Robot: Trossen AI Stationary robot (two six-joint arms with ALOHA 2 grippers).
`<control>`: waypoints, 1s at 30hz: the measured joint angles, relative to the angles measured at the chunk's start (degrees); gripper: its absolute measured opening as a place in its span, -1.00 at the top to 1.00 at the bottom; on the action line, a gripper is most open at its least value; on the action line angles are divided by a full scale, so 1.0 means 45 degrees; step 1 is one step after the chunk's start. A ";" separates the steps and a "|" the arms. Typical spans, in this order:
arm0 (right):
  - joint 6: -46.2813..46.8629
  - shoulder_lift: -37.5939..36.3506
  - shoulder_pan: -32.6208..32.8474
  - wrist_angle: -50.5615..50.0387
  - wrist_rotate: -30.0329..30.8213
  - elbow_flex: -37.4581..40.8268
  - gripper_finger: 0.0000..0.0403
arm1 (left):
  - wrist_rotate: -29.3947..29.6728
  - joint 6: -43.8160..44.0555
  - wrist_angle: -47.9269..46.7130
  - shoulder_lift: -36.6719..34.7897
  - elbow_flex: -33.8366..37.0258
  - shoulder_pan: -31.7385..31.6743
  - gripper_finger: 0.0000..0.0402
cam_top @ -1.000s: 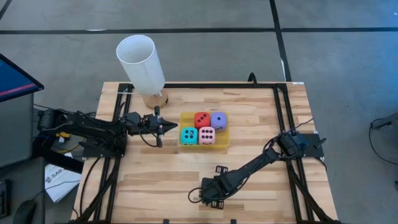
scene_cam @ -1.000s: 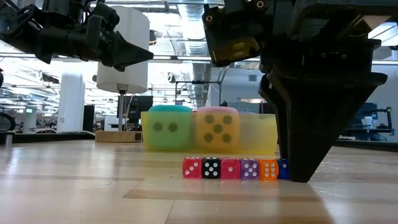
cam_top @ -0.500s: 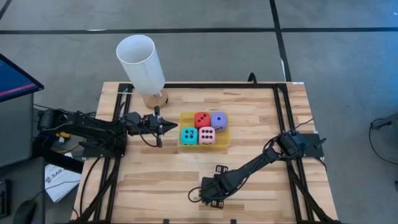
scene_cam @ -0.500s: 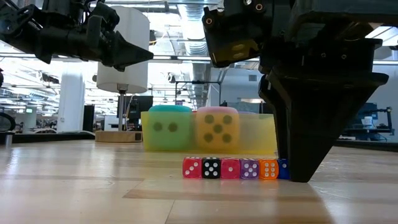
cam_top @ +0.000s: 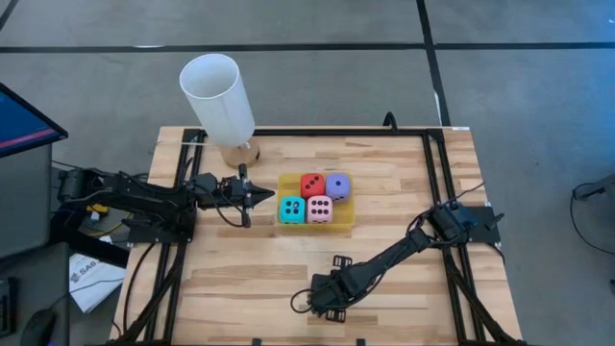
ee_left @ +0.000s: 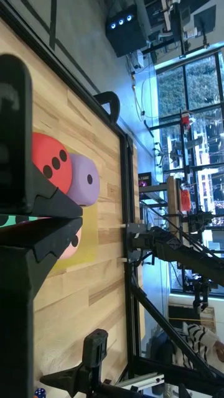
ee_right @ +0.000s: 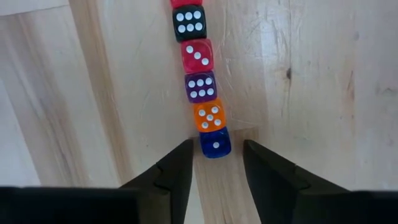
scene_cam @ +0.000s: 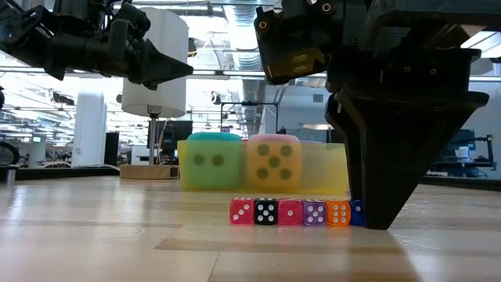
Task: Pick & Place Dice
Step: Put the blue dice into the yellow bin
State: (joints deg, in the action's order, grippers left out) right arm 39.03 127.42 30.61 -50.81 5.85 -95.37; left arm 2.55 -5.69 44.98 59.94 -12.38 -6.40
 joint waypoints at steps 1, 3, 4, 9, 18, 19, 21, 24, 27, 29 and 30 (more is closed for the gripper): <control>0.0000 0.0000 0.0002 0.0000 -0.0002 0.0000 0.31 | -0.0002 0.0000 -0.0002 0.0000 0.0000 -0.0001 1.00; 0.0000 0.0000 0.0002 0.0000 -0.0002 0.0000 0.31 | 0.0000 0.0000 0.0002 0.0000 -0.0001 0.0002 1.00; 0.0000 0.0000 0.0005 0.0005 -0.0004 0.0000 0.31 | 0.0000 0.0005 -0.0002 0.0000 0.0000 -0.0002 1.00; 0.0000 0.0000 0.0005 0.0005 -0.0023 0.0000 0.40 | -0.0001 0.0001 -0.0002 0.0000 -0.0002 -0.0002 1.00; 0.0005 0.0000 -0.0008 -0.0146 -0.0313 -0.0013 0.62 | 0.0000 0.0001 -0.0002 0.0000 0.0000 0.0001 1.00; 0.0000 0.0000 -0.0010 -0.0166 -0.0327 -0.0015 0.64 | 0.0000 0.0002 -0.0002 0.0000 -0.0005 0.0002 1.00; 0.0000 -0.0024 -0.0005 -0.0213 -0.0310 -0.0015 0.67 | -0.0001 0.0002 -0.0001 0.0000 0.0000 -0.0001 1.00; 0.0001 -0.0139 -0.0031 -0.0461 -0.0330 0.0020 0.69 | 0.0000 0.0005 -0.0002 0.0000 0.0000 -0.0002 1.00; 0.0005 -0.0411 -0.0100 -0.0779 -0.0330 0.0021 0.69 | -0.0002 0.0003 -0.0002 0.0000 -0.0002 0.0001 1.00; 0.0005 -0.0579 -0.0155 -0.0991 -0.0325 0.0015 0.69 | 0.0000 0.0001 -0.0002 0.0000 -0.0001 -0.0002 1.00; 0.0002 -0.0632 -0.0160 -0.1139 -0.0316 0.0015 0.68 | -0.0005 0.0005 -0.0002 0.0000 -0.0004 -0.0002 1.00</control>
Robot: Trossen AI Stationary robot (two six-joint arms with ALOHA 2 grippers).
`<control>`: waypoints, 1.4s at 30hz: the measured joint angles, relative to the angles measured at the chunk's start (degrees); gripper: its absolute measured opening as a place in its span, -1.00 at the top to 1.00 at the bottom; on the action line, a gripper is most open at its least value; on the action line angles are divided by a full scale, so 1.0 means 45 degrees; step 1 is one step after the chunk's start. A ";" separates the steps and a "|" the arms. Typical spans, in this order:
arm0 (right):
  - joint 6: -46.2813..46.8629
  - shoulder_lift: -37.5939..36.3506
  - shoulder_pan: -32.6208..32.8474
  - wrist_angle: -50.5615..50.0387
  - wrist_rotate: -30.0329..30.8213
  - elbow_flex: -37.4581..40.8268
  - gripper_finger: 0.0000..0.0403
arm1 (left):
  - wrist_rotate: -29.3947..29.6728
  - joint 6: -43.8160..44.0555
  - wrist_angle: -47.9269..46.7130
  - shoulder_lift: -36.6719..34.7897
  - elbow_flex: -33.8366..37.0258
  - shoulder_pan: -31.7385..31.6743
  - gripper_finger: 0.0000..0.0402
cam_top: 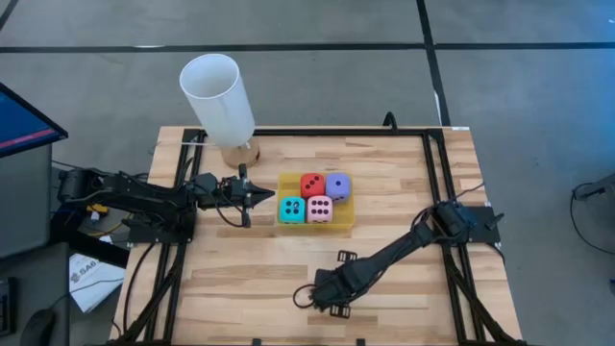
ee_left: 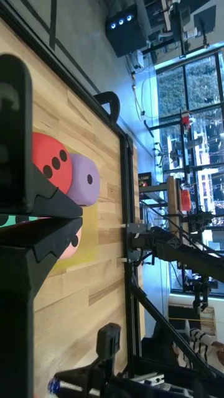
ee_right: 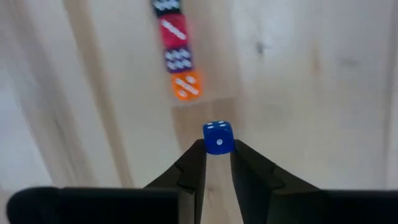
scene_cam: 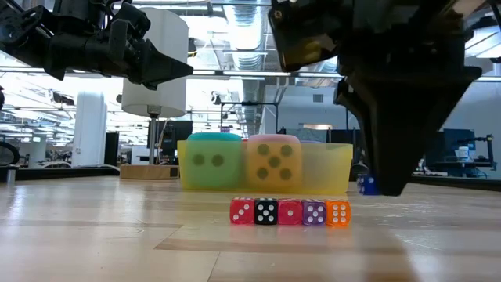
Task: Pick & Place Dice
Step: Put the blue dice into the yellow bin
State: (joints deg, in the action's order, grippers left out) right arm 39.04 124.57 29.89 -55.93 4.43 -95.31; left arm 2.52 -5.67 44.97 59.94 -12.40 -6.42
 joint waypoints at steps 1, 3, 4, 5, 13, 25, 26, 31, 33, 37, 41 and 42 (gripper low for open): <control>0.0003 -0.0047 -0.0021 -0.0176 -0.0003 0.0002 0.68 | 0.0005 -0.0001 0.0000 0.0000 0.0004 0.0000 1.00; 0.0003 -0.0188 -0.0095 -0.0316 0.0010 0.0004 0.68 | 0.0005 0.0000 0.0000 0.0000 0.0000 0.0000 1.00; -0.0002 -0.0282 -0.0130 -0.0473 0.0010 0.0000 0.68 | 0.0001 0.0000 0.0000 0.0000 0.0004 0.0001 1.00; -0.0002 -0.0375 -0.0202 -0.0636 0.0010 0.0000 0.68 | 0.0003 0.0000 0.0002 0.0000 0.0002 0.0002 1.00; -0.0280 -0.1581 -0.1157 -0.1175 0.0240 0.0000 0.68 | 0.0003 0.0000 0.0002 0.0000 0.0004 0.0000 1.00; -0.2024 -0.3361 -0.3407 -0.1552 0.1372 -0.0022 0.68 | 0.0005 -0.0003 0.0005 0.0000 0.0003 0.0000 1.00; -0.2260 -0.3387 -0.3605 -0.1531 0.1370 -0.0024 0.68 | 0.0004 0.0000 0.0001 0.0000 0.0004 0.0000 1.00; -0.3541 -0.3340 -0.4585 -0.1450 0.1078 -0.0020 0.68 | 0.0000 0.0000 0.0005 0.0000 0.0000 0.0005 1.00; -0.3977 -0.3262 -0.4928 -0.1372 0.0999 -0.0019 0.68 | 0.0005 0.0000 0.0005 0.0000 0.0004 0.0003 1.00; -0.4809 -0.3273 -0.5520 -0.0984 0.0989 -0.0019 0.68 | 0.0005 0.0000 0.0005 0.0000 0.0004 0.0000 1.00; -0.5460 -0.3273 -0.6007 -0.0798 0.0760 -0.0019 0.68 | 0.0003 -0.0002 0.0005 0.0000 0.0004 0.0002 1.00; -0.5579 -0.3273 -0.6125 -0.0753 0.0555 -0.0019 0.68 | 0.0003 -0.0003 0.0000 0.0000 0.0004 0.0000 1.00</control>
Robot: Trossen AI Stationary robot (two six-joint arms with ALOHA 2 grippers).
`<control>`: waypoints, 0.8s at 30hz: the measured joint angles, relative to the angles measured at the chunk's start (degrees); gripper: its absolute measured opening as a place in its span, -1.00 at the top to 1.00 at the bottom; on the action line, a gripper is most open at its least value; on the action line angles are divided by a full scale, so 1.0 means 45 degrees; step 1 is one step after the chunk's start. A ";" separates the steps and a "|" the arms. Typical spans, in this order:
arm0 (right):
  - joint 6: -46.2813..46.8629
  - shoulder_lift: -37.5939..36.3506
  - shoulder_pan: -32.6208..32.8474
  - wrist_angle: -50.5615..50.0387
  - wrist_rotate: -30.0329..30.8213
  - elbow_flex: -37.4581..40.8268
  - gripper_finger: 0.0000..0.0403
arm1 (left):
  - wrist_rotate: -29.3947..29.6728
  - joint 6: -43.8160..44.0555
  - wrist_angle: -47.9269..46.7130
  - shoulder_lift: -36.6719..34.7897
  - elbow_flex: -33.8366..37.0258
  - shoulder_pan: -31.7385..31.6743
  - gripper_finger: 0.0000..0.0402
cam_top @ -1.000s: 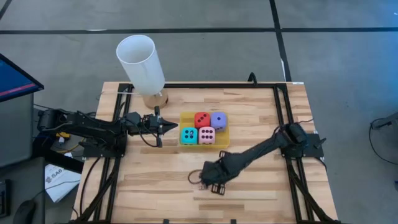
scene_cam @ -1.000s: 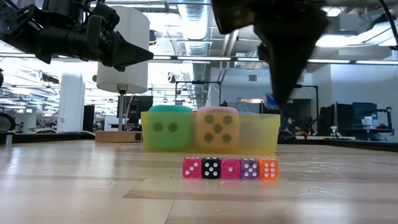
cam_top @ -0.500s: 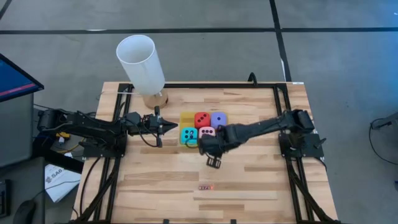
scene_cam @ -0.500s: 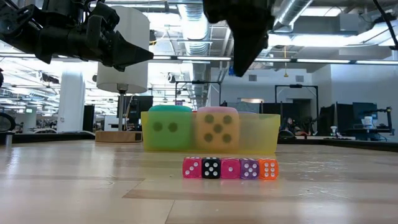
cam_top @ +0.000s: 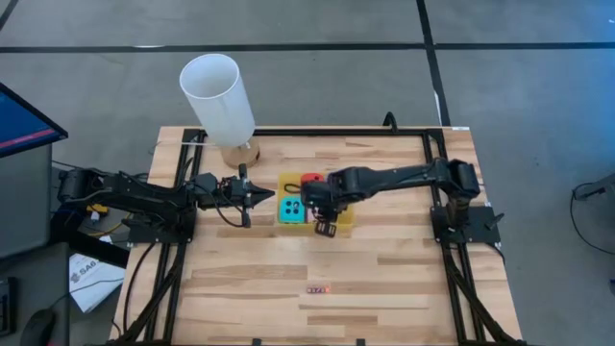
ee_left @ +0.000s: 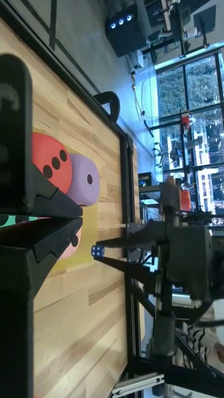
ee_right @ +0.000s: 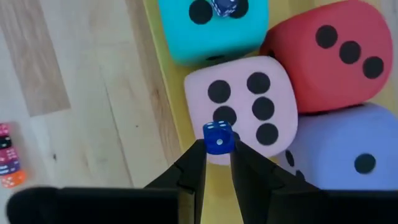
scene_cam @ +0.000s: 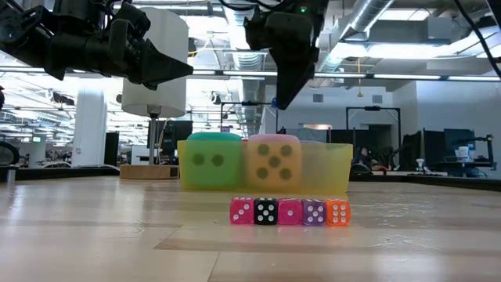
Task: Pick & Place Dice
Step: Put the blue dice into the yellow bin
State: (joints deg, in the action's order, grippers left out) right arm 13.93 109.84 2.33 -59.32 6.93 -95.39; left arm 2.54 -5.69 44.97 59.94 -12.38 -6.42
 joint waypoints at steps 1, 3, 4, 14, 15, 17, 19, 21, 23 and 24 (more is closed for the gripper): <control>-0.0071 0.0007 -0.0099 0.0076 -0.0194 0.0000 0.68 | 0.0001 0.0000 0.0005 0.0000 -0.0003 0.0002 1.00; -0.0161 0.0019 -0.0252 0.0415 -0.0293 0.0000 0.68 | 0.0001 0.0001 0.0002 0.0000 0.0000 0.0003 1.00; -0.0299 0.0019 -0.0305 0.0541 -0.0298 0.0000 0.68 | 0.0001 0.0002 0.0001 0.0000 -0.0004 0.0004 1.00; -0.0911 0.0029 -0.0834 0.1009 -0.0346 0.0000 0.68 | 0.0000 -0.0002 0.0005 0.0000 -0.0002 0.0000 1.00; -0.1005 0.0029 -0.0882 0.1097 -0.0342 0.0000 0.68 | 0.0001 -0.0001 0.0001 0.0000 -0.0001 0.0005 1.00; -0.1181 0.0029 -0.0979 0.1245 -0.0336 0.0000 0.68 | 0.0001 -0.0002 0.0002 0.0000 0.0000 0.0000 1.00; -0.1193 0.0029 -0.1058 0.1421 -0.0273 0.0000 0.68 | 0.0001 -0.0002 0.0005 0.0000 -0.0001 0.0004 1.00; -0.1194 0.0032 -0.1090 0.1485 -0.0237 0.0000 0.68 | 0.0001 -0.0002 0.0000 0.0000 0.0000 0.0000 1.00; -0.1194 0.0034 -0.1144 0.1604 -0.0235 0.0000 0.68 | 0.0001 -0.0002 0.0005 0.0000 0.0000 0.0002 1.00; -0.1194 0.0034 -0.1141 0.1704 -0.0225 0.0000 0.68 | 0.0001 -0.0002 0.0000 0.0000 0.0000 0.0004 1.00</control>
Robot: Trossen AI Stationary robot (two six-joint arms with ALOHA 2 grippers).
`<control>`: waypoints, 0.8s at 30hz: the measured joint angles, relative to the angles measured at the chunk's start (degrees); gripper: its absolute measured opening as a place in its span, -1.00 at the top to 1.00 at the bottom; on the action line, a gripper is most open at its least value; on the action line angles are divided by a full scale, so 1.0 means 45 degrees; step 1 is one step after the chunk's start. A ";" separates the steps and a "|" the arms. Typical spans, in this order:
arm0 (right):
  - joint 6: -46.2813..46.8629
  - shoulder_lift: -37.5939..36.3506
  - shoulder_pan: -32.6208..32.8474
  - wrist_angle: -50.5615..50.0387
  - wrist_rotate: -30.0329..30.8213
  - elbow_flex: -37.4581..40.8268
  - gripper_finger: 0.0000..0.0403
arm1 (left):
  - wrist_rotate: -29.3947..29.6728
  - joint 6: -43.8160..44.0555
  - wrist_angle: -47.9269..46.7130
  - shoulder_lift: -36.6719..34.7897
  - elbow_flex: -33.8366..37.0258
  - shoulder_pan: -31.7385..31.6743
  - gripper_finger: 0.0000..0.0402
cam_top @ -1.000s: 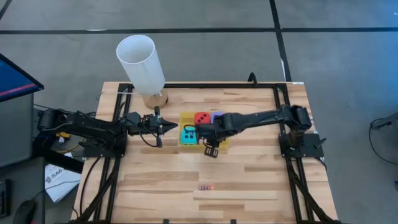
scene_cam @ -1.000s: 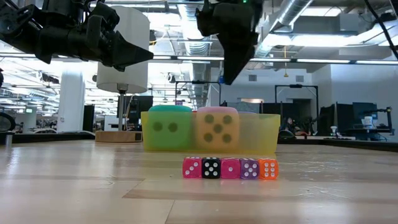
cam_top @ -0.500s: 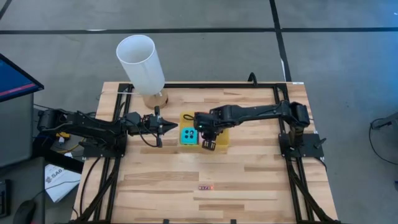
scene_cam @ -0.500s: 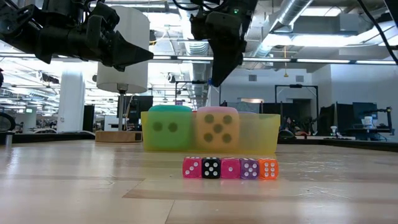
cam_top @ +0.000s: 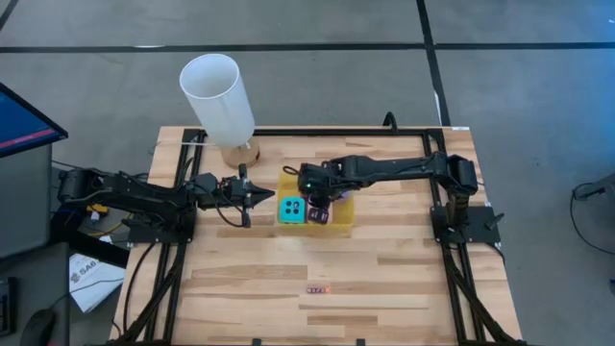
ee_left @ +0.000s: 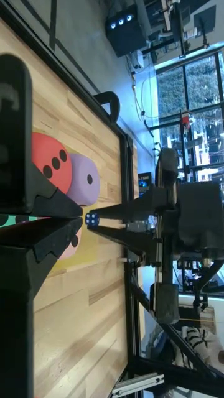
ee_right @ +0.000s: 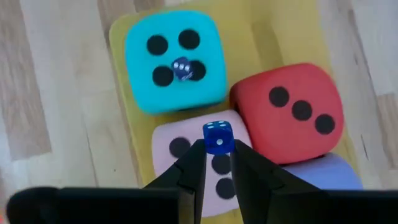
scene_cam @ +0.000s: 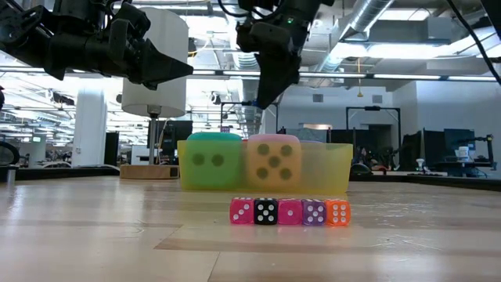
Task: Pick & Place Dice
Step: Put the blue dice into the yellow bin
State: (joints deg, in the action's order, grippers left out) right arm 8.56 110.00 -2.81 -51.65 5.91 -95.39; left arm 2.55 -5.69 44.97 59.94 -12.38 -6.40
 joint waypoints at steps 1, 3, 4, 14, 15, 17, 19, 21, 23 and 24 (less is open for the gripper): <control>0.0000 0.0000 0.0000 0.0085 0.0000 0.0000 0.68 | 0.0000 0.0002 0.0003 0.0000 -0.0001 -0.0001 1.00; 0.0001 0.0039 0.0000 0.0274 0.0032 0.0069 0.68 | 0.0000 0.0002 0.0005 0.0000 0.0000 -0.0004 1.00; 0.0002 0.0167 0.0001 0.0376 0.0063 0.0073 0.68 | 0.0000 0.0000 0.0005 0.0000 0.0000 -0.0004 1.00; -0.0019 0.0623 0.0107 0.0314 0.0273 0.0087 0.68 | 0.0000 0.0000 -0.0029 0.0000 0.0000 0.0001 1.00; -0.0018 0.0612 0.0107 0.0243 0.0272 0.0089 0.68 | 0.0000 0.0000 -0.0030 0.0000 0.0000 -0.0003 1.00; -0.0015 0.0627 0.0107 0.0215 0.0272 0.0102 0.68 | 0.0000 0.0000 -0.0023 0.0000 -0.0004 0.0001 1.00; -0.0010 0.0627 0.0107 0.0196 0.0272 0.0103 0.68 | 0.0000 0.0000 0.0005 0.0000 0.0000 0.0001 1.00; -0.0006 0.0755 0.0107 0.0230 0.0272 0.0092 0.68 | 0.0000 0.0000 -0.0002 0.0000 0.0000 -0.0004 1.00; -0.0005 0.0874 0.0107 0.0127 0.0272 0.0119 0.68 | 0.0000 0.0000 -0.0019 0.0000 0.0000 -0.0004 1.00; -0.0005 0.0879 0.0107 0.0039 0.0269 0.0121 0.68 | 0.0000 0.0000 -0.0019 0.0000 -0.0001 0.0000 1.00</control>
State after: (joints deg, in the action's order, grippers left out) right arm 8.54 113.95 -2.33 -51.48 7.12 -94.85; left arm 2.55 -5.69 44.88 59.94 -12.39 -6.40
